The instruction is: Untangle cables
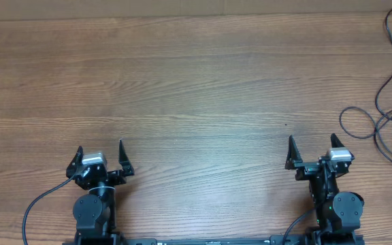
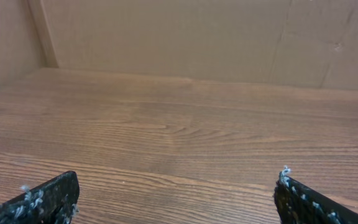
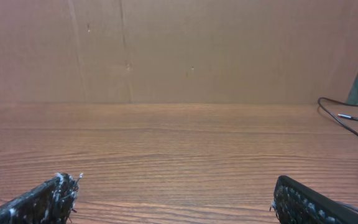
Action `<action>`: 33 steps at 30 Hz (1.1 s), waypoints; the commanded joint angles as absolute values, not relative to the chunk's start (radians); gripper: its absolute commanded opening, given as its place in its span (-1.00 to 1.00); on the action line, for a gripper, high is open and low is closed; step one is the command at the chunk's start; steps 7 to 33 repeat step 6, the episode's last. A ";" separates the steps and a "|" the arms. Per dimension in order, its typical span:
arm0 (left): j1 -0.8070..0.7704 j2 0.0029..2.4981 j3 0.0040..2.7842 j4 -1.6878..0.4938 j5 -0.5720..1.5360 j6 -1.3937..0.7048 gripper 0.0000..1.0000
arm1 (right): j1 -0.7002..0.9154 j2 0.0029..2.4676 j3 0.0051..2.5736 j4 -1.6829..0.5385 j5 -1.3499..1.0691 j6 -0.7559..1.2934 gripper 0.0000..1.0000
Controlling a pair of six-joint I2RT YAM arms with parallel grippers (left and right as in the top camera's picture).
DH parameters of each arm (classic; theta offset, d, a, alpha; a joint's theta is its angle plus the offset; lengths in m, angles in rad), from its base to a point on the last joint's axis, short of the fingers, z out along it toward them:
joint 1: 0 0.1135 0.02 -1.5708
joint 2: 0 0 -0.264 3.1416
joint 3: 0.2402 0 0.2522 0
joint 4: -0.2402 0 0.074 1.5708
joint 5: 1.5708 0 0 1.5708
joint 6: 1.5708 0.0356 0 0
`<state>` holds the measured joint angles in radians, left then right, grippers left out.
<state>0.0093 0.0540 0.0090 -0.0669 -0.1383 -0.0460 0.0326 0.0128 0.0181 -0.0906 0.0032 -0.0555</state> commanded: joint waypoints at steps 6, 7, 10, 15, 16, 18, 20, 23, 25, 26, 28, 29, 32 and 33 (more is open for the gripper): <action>0.020 0.046 0.005 -0.066 -0.130 -0.048 0.99 | 0.029 0.003 0.008 -0.083 -0.002 -0.056 1.00; 0.020 0.046 0.005 -0.066 -0.130 -0.048 0.99 | 0.029 0.003 0.008 -0.083 -0.002 -0.056 1.00; 0.020 0.046 0.005 -0.066 -0.130 -0.048 0.99 | 0.029 0.003 0.008 -0.083 -0.002 -0.056 1.00; 0.020 0.046 0.005 -0.066 -0.130 -0.048 0.99 | 0.029 0.003 0.008 -0.083 -0.002 -0.056 1.00; 0.020 0.046 0.005 -0.066 -0.130 -0.048 0.99 | 0.029 0.003 0.008 -0.083 -0.002 -0.056 1.00; 0.020 0.046 0.005 -0.066 -0.130 -0.048 0.99 | 0.029 0.003 0.008 -0.083 -0.002 -0.056 1.00; 0.020 0.046 0.005 -0.066 -0.130 -0.048 0.99 | 0.029 0.003 0.008 -0.083 -0.002 -0.056 1.00; 0.020 0.046 0.005 -0.066 -0.130 -0.048 0.99 | 0.029 0.003 0.008 -0.083 -0.002 -0.056 1.00; 0.020 0.046 0.005 -0.066 -0.130 -0.048 0.99 | 0.029 0.003 0.008 -0.083 -0.002 -0.056 1.00; 0.020 0.046 0.005 -0.066 -0.130 -0.048 0.99 | 0.029 0.003 0.008 -0.083 -0.002 -0.056 1.00; 0.020 0.046 0.005 -0.066 -0.130 -0.048 0.99 | 0.029 0.003 0.008 -0.083 -0.002 -0.056 1.00; 0.020 0.046 0.005 -0.066 -0.130 -0.048 0.99 | 0.029 0.003 0.008 -0.083 -0.002 -0.056 1.00; 0.020 0.046 0.005 -0.066 -0.130 -0.048 0.99 | 0.029 0.003 0.008 -0.083 -0.002 -0.056 1.00; 0.020 0.046 0.005 -0.066 -0.130 -0.048 0.99 | 0.029 0.003 0.008 -0.083 -0.002 -0.056 1.00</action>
